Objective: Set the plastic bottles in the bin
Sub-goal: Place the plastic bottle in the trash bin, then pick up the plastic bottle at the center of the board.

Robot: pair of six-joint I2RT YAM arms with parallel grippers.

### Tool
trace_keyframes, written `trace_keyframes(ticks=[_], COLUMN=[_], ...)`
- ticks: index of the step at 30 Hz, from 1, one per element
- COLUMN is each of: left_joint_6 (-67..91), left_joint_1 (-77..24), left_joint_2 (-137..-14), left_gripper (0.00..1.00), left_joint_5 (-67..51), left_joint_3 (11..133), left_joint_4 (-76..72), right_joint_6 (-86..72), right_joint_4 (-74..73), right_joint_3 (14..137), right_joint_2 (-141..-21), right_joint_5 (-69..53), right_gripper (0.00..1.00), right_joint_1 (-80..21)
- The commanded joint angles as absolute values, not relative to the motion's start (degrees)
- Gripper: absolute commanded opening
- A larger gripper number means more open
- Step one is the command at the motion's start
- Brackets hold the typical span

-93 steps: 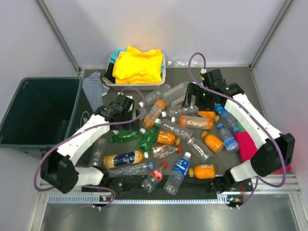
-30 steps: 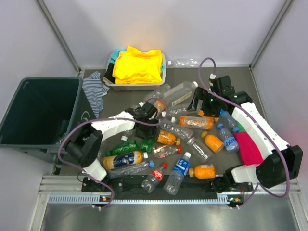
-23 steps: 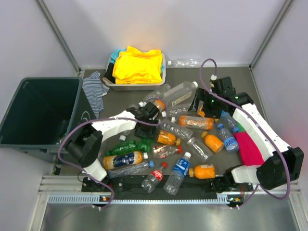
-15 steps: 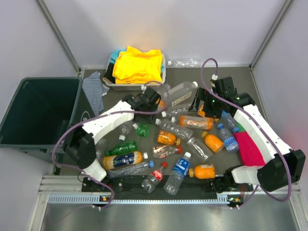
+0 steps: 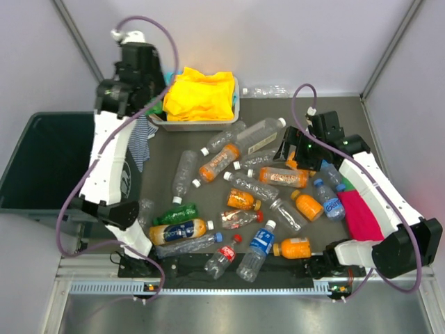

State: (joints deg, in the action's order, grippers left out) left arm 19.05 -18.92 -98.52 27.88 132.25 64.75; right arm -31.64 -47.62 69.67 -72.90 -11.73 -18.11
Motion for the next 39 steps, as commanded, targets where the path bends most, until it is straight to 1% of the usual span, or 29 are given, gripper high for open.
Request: trace_keyframes(ticks=[1,4,10,13,14,16,17,18,19,20,21,25,26,28,29,32,33,35,37,38,39], left_joint_6=[14.15,14.68,12.83,13.01,13.7,14.24,14.76,14.85,15.03,14.94,14.59,10.73,9.94,9.32,9.14,9.58,9.75,10.28,10.37,10.11,9.93], left_joint_1=[-9.44,-3.19,4.29,6.67,7.11,7.91,7.91,7.91,7.91,7.82,7.82,7.82,7.91,7.82,7.74,7.12,5.99,4.14,0.19,-3.3,-9.08], left_joint_2=[-93.71,-92.38,-87.11,-84.82,-84.29,-82.27,-81.57,-80.08,-79.37,-78.5,-76.57,-71.46,-70.67,-69.7,-69.61,-70.05,-70.14,-69.96,-69.61,-69.52,-69.78], left_gripper=[0.26,0.26,0.27,0.33,0.38,0.64,0.75,0.92,0.96,0.99,0.99,0.99,0.99,0.98,0.97,0.96,0.96,0.96,0.96,0.97,0.97], left_joint_5=[33.48,34.63,35.06,36.03,36.21,36.91,37.52,37.79,38.05,37.97,37.45,28.32,22.3,15.94,9.56,1.34,-3.29,-5.27,-5.37,-3.88,-2.3], left_joint_3=[133.95,132.81,127.01,121.84,120.77,117.27,116.29,115.58,114.36,113.91,113.56,110.92,110.92,110.92,110.92,110.57,110.31,108.47,106.27,105.74,105.12], left_joint_4=[67.77,68.64,66.27,65.83,66.0,66.01,65.92,65.66,65.57,65.04,63.82,58.38,57.75,56.35,55.9,54.85,54.5,52.22,50.54,49.93,48.79], right_joint_6=[-31.2,-31.29,-30.76,-30.94,-30.76,-30.76,-30.85,-30.76,-30.76,-30.76,-30.76,-30.59,-30.32,-30.24,-30.23,-30.41,-30.32,-30.5,-30.5,-30.76,-30.85], right_joint_4=[-47.37,-47.55,-48.25,-48.16,-48.08,-48.16,-48.08,-48.16,-48.25,-48.43,-48.69,-48.96,-48.96,-48.96,-48.96,-48.87,-48.87,-48.78,-48.78,-48.69,-48.6], right_joint_3=[71.9,72.16,73.65,74.09,74.44,74.71,74.79,74.79,75.06,75.15,75.32,75.76,75.76,75.76,75.76,75.67,75.67,75.41,75.06,74.88,74.62], right_joint_2=[-70.58,-70.93,-72.24,-72.77,-73.03,-73.39,-73.56,-73.74,-73.91,-74.18,-74.35,-74.79,-74.79,-74.97,-74.97,-75.32,-75.41,-75.41,-75.24,-75.06,-74.97], right_joint_5=[-12.04,-12.39,-12.3,-12.48,-12.57,-12.48,-12.48,-12.48,-12.48,-12.48,-12.39,-12.22,-12.3,-12.22,-12.22,-12.39,-12.39,-12.48,-12.39,-12.39,-12.39], right_gripper=[0.99,0.99,0.99,0.99,0.99,0.99,0.99,0.99,0.99,0.99,0.99,0.99,0.99,0.99,0.99,0.99,0.99,0.99,0.99,0.99,0.99], right_joint_1=[-17.49,-17.58,-17.49,-17.49,-17.49,-17.58,-17.58,-17.49,-17.58,-17.58,-17.58,-17.58,-17.58,-17.49,-17.49,-17.58,-17.49,-17.49,-17.58,-17.49,-17.49])
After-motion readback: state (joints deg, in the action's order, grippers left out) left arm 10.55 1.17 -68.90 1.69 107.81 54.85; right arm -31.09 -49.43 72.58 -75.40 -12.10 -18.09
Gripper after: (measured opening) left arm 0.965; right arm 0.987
